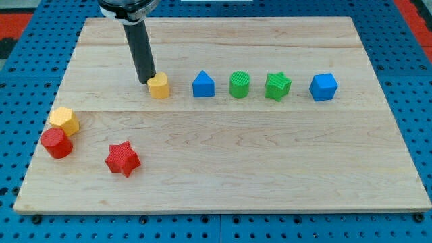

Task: Slide the red star towards center left

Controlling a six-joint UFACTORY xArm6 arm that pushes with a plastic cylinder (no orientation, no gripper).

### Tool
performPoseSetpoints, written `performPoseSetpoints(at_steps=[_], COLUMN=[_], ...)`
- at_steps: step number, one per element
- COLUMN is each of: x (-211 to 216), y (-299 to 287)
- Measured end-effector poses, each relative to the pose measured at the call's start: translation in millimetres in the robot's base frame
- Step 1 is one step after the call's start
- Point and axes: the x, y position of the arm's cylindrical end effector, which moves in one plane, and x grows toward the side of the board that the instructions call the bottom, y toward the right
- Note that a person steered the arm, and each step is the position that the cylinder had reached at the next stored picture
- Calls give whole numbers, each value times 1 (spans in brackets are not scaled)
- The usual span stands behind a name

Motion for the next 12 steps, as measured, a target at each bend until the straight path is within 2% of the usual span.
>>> performPoseSetpoints(at_steps=[1, 2, 4, 5, 6, 7, 8, 9, 12], x=[18, 52, 55, 68, 133, 200, 212, 194, 95], y=[-39, -45, -19, 14, 54, 43, 12, -36, -37])
